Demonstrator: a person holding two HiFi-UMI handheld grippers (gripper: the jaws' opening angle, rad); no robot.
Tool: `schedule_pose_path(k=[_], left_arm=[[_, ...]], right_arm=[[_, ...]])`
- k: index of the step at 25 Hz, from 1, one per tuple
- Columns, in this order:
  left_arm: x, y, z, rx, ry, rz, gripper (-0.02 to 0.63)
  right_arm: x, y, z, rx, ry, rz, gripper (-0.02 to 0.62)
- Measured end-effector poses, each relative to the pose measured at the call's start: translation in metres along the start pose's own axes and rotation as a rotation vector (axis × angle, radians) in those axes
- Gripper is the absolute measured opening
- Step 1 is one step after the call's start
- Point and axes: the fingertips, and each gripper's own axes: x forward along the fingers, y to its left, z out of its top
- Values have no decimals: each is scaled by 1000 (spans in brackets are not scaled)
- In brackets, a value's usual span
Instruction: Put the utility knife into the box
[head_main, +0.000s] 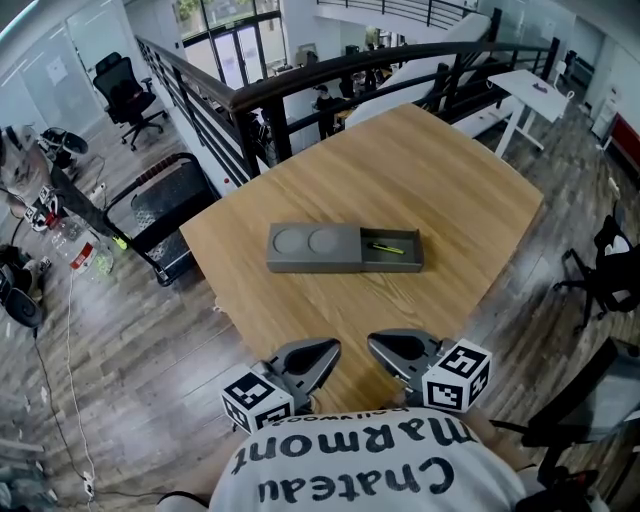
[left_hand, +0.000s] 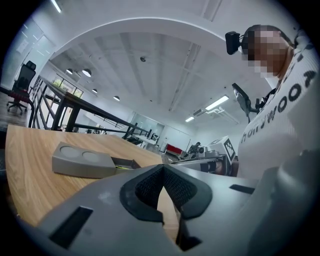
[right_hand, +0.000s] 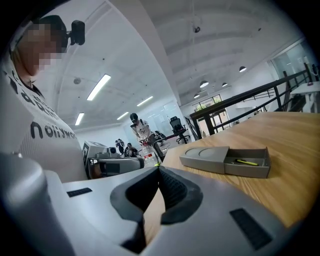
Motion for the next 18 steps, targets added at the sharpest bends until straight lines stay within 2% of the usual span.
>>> schedule_pose_path(k=[18], left_arm=[[4, -1, -8, -4, 18, -4, 6]], right_arm=[[2, -5, -4, 25, 4, 12, 8]])
